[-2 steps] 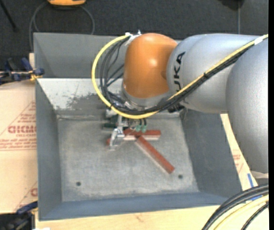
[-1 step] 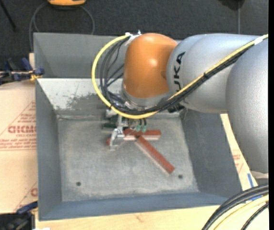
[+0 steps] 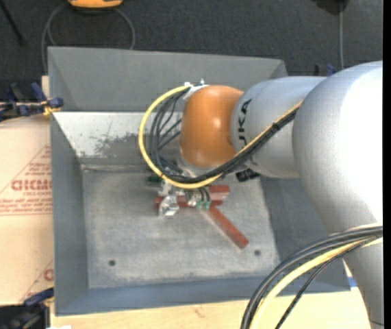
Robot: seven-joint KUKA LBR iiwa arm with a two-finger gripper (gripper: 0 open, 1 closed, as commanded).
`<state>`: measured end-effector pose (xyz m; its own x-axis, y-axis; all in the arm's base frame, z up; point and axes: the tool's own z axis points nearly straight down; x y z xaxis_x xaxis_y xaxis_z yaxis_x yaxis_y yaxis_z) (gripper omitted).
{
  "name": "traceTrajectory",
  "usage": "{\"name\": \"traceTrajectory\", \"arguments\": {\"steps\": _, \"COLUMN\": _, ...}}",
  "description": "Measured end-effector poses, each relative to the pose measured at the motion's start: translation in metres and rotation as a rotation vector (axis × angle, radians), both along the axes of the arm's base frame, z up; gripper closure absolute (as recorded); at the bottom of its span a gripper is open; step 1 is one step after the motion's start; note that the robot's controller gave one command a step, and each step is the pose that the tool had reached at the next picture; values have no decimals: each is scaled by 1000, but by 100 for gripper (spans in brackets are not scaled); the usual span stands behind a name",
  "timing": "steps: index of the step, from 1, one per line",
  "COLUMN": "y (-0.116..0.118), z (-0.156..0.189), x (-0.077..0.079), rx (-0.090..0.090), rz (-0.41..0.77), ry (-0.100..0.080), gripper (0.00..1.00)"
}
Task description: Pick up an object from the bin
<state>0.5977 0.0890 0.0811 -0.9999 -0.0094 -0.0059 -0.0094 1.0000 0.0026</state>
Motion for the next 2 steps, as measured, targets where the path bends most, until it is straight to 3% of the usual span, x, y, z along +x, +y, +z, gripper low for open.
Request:
{"name": "traceTrajectory", "arguments": {"steps": 1, "y": 0, "z": 0, "x": 0, "rx": 0, "rz": -1, "ry": 0, "gripper": 100}}
{"name": "traceTrajectory", "arguments": {"steps": 2, "y": -17, "z": 188, "x": -5, "rx": -4, "rz": 36, "ry": -3, "gripper": 100}}
